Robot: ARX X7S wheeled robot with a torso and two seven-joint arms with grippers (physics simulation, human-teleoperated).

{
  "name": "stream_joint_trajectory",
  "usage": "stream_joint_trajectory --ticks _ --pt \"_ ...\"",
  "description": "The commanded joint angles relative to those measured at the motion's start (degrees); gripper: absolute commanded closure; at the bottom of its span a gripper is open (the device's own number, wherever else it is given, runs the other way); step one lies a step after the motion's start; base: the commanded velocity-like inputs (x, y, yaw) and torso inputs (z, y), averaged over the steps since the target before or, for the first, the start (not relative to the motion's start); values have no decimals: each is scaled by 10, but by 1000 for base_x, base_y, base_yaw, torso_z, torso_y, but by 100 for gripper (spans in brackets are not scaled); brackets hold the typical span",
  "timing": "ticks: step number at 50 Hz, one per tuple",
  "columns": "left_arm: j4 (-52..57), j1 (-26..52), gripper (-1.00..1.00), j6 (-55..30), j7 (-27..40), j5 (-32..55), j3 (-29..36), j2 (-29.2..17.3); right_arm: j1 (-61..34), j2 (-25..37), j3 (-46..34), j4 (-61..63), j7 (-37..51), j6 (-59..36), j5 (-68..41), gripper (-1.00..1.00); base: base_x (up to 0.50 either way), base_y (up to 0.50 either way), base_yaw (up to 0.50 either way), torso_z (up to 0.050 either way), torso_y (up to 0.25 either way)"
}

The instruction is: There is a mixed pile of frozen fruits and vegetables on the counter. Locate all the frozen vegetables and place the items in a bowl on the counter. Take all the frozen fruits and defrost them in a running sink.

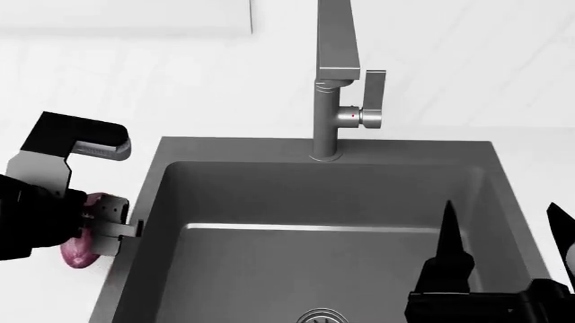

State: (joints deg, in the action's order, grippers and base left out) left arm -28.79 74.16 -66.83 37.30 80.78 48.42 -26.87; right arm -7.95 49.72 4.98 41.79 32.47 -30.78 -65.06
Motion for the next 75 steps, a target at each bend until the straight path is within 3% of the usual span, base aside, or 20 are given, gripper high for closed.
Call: stream_joint_trajectory --ticks 1,11,21,29,75 --pt "58 -10 100 9 56 43 -36 -26 11 5 11 1 -1 5 0 -100 0 0 0 0 0" --pt "167 -39 100 -2 120 119 -76 -66 3 16 -6 9 -10 -7 9 -100 -25 0 0 0 0" --pt "224 -44 100 -5 171 185 -101 -78 14 19 18 15 7 -1 -5 -100 -483 0 0 0 0" --pt "232 -49 100 -1 171 187 -102 -82 18 17 26 17 3 8 -4 -100 -356 -34 0 0 0" --pt "276 -35 100 7 195 226 -108 -85 37 23 52 21 8 18 -11 -100 0 -500 0 0 0"
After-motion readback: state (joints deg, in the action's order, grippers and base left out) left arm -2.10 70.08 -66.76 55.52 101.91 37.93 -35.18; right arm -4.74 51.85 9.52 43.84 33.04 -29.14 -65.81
